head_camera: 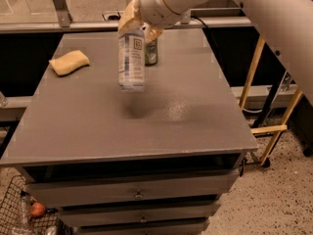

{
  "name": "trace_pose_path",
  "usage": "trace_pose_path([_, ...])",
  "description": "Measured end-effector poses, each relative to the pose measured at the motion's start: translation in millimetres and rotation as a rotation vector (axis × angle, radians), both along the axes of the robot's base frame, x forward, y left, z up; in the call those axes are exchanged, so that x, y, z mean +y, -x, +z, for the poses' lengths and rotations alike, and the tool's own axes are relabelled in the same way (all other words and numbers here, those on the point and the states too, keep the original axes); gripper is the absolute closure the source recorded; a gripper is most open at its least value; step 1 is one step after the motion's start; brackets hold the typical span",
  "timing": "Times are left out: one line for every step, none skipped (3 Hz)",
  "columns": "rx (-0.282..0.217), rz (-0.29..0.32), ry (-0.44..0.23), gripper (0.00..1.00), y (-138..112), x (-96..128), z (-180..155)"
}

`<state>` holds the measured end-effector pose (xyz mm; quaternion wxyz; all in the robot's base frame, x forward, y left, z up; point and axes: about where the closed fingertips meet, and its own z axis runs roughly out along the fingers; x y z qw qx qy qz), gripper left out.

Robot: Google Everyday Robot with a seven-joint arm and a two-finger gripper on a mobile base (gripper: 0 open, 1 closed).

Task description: Place blue plastic bottle upright

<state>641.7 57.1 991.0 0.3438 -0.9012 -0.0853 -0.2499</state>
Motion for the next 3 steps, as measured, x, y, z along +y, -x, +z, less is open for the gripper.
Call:
trace_pose_path([-0.052,0.047,0.018,1.00,-1,2,2])
trace_pose_path([-0.181,0.171,0.062,1.00,-1,9,5])
trace_pose_path([-0.325,0.263,0.098,1.00,2,12,3])
